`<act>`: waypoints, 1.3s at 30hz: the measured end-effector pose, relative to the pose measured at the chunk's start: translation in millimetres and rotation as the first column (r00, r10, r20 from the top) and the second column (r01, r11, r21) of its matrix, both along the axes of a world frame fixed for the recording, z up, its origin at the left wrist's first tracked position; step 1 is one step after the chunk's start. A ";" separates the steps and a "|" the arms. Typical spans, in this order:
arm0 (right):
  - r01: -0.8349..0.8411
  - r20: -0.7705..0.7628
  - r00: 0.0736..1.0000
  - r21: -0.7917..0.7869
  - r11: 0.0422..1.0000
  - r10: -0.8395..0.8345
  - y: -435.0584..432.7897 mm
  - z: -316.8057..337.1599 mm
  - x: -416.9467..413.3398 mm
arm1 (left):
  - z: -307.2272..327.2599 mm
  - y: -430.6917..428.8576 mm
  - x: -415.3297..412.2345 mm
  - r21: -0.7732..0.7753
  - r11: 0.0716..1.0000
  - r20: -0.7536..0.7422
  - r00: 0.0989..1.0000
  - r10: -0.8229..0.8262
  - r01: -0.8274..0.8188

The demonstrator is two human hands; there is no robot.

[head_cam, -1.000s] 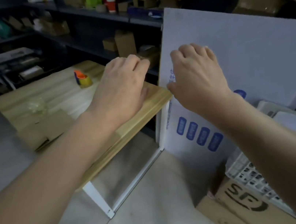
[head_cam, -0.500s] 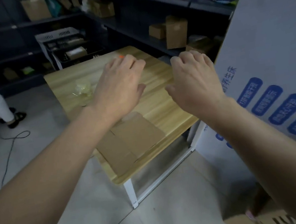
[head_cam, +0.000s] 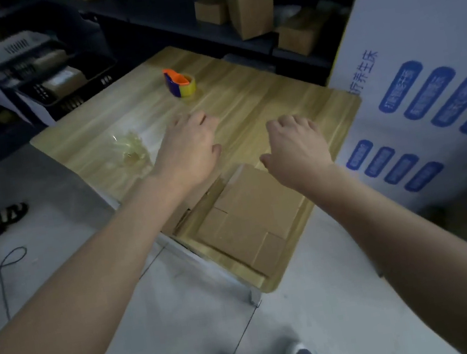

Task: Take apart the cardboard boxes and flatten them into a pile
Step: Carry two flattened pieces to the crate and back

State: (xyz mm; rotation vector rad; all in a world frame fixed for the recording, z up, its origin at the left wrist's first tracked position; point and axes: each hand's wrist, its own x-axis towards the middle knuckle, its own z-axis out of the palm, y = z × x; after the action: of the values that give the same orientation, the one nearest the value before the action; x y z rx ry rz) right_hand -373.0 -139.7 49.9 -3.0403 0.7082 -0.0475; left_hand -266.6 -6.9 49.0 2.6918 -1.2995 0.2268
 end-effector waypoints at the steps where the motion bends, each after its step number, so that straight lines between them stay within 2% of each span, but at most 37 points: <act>1: 0.033 -0.033 0.999 0.022 0.999 -0.033 -0.3 -7.6 0.9 | -9.2 -2.9 3.8 0.004 1.000 -0.020 0.999 -0.029 0.029; 4: 0.143 -0.152 0.981 0.142 0.979 -0.121 -4.5 -37.1 3.9 | -41.8 -10.0 8.3 0.034 0.996 -0.099 0.992 -0.074 0.078; 10: 0.308 -0.307 0.930 0.349 0.885 -0.202 -10.1 -103.1 21.5 | -98.3 2.0 38.1 0.136 0.989 -0.231 0.973 -0.023 0.056; 17: 0.514 -0.426 0.838 0.404 0.757 -0.342 -7.9 -154.5 41.1 | -136.8 14.3 104.3 0.239 0.969 -0.269 0.963 -0.004 0.071; 20: 0.630 -0.455 0.768 0.408 0.661 -0.451 -1.9 -174.0 50.2 | -153.9 25.0 143.1 0.272 0.960 -0.290 0.957 0.018 0.064; 22: 0.716 -0.467 0.697 0.412 0.563 -0.545 4.4 -186.3 56.7 | -164.8 36.2 172.6 0.266 0.964 -0.318 0.945 0.069 0.019; 24: 0.797 -0.475 0.601 0.421 0.434 -0.642 12.4 -195.7 61.3 | -174.8 48.7 200.1 0.291 0.953 -0.409 0.889 0.204 -0.085; 26: 0.856 -0.466 0.489 0.421 0.302 -0.738 21.3 -205.6 62.2 | -184.7 57.7 224.1 0.307 0.934 -0.544 0.771 0.330 -0.183; 29: 0.905 -0.477 0.357 0.391 0.170 -0.803 32.1 -220.1 58.9 | -198.9 66.1 246.6 0.365 0.903 -0.702 0.570 0.427 -0.227; 32: 0.925 -0.504 0.293 0.366 0.106 -0.812 39.5 -227.6 57.8 | -216.3 71.1 253.7 0.301 0.919 -0.801 0.454 0.389 -0.257; 39: 0.934 -0.503 0.209 0.357 0.019 -0.838 37.9 -236.8 58.6 | -233.1 66.5 254.1 0.249 0.927 -0.875 0.345 0.339 -0.280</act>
State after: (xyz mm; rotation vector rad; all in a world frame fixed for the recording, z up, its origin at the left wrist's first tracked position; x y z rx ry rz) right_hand -314.4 -101.8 -187.0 -1.4611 2.0665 0.3423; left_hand -12.5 59.6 -184.1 2.3328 -0.4042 -1.1421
